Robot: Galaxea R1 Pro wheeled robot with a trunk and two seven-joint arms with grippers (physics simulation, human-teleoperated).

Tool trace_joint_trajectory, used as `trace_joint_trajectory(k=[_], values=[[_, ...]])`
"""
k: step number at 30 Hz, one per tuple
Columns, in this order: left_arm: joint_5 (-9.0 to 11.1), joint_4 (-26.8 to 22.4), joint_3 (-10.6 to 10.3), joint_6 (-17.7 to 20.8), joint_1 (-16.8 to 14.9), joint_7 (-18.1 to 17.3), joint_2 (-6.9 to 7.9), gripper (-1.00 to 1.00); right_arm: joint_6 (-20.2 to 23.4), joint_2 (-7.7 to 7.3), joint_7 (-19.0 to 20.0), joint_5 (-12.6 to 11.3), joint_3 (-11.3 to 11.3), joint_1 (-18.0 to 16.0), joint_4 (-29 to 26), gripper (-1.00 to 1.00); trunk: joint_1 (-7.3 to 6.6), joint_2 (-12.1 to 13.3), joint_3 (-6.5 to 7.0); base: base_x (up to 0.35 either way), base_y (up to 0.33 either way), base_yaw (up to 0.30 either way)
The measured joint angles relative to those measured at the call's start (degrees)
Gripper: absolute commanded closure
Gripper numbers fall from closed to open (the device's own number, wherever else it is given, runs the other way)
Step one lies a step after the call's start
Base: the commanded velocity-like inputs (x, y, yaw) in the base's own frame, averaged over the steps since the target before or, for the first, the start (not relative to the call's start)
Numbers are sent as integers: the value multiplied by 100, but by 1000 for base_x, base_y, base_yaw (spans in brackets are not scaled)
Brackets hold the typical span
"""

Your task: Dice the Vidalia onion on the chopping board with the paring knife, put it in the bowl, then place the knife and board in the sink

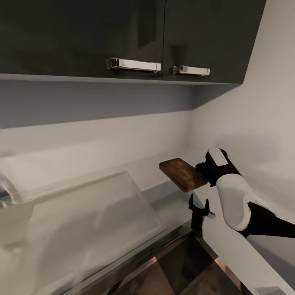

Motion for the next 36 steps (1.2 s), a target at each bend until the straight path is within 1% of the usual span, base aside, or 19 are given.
trace_joint_trajectory(k=[12,36], values=[[1,0,0,1,0,0,2,-100,0,0,0,0,4,1,0,-100,0,0,0,51,0,0],[1,0,0,3,0,0,2,-100,0,0,0,0,7,0,0,-100,0,0,0,11,0,0]])
